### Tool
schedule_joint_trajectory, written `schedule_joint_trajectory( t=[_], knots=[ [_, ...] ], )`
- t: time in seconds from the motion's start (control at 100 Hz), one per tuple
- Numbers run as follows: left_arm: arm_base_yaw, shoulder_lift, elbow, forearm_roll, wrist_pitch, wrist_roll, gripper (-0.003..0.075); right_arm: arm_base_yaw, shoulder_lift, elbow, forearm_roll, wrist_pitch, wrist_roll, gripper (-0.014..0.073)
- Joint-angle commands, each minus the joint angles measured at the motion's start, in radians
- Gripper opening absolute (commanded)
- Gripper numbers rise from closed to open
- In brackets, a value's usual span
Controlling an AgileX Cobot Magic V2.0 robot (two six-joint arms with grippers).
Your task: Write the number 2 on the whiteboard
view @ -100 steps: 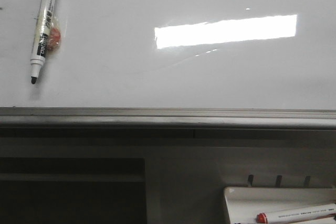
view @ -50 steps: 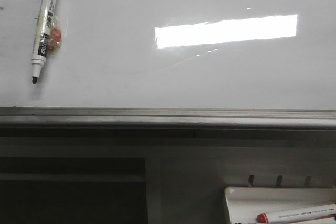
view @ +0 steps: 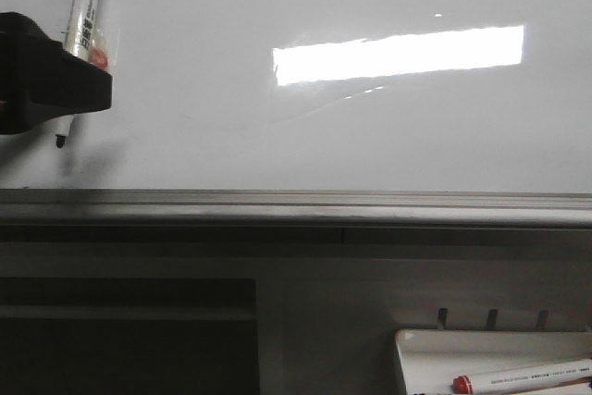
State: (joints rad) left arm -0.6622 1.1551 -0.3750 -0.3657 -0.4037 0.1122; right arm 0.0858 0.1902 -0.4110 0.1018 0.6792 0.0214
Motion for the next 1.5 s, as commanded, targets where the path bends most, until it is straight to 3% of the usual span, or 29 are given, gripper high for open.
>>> schedule_joint_trajectory(
  t=[0.0, 0.15, 0.43, 0.62, 0.72, 0.83, 1.06, 1.19, 1.34, 1.41, 1.49],
  knots=[
    [-0.007, 0.012, -0.046, -0.014, -0.090, 0.001, 0.0398, 0.001, 0.024, -0.021, -0.007, -0.075, -0.009, -0.0069],
    [-0.007, 0.049, -0.057, -0.123, -0.090, 0.001, 0.0348, 0.001, 0.024, -0.021, -0.007, -0.076, -0.009, -0.0069],
    [-0.007, 0.063, -0.057, -0.089, -0.077, 0.001, -0.0018, 0.007, 0.024, -0.021, -0.007, -0.080, -0.009, -0.0071],
    [-0.007, 0.061, -0.057, 0.002, -0.076, 0.001, -0.0020, 0.100, 0.028, -0.021, 0.043, -0.073, -0.021, -0.0071],
    [-0.007, 0.044, -0.057, 0.112, -0.075, 0.001, -0.0020, 0.188, 0.059, -0.034, 0.149, -0.075, -0.135, -0.0071],
    [-0.007, 0.011, -0.057, 0.335, -0.073, 0.001, -0.0020, 0.314, 0.131, -0.066, 0.285, -0.075, -0.276, -0.0071],
    [-0.007, -0.075, -0.057, 0.817, -0.073, 0.001, -0.0020, 0.543, 0.324, -0.169, 0.297, -0.121, -0.373, -0.0067],
    [-0.007, -0.110, -0.057, 0.954, -0.061, 0.001, -0.0020, 0.639, 0.427, -0.232, 0.307, -0.161, -0.416, 0.0065],
    [-0.007, -0.125, -0.057, 1.145, -0.015, 0.001, -0.0020, 0.743, 0.545, -0.253, 0.307, -0.308, -0.427, 0.0426],
    [-0.007, -0.127, -0.053, 1.178, -0.015, 0.001, -0.0020, 0.790, 0.589, -0.253, 0.307, -0.400, -0.427, 0.0488],
    [-0.007, -0.127, -0.053, 1.178, -0.017, 0.001, -0.0020, 0.836, 0.626, -0.253, 0.307, -0.468, -0.433, 0.0479]
  ],
)
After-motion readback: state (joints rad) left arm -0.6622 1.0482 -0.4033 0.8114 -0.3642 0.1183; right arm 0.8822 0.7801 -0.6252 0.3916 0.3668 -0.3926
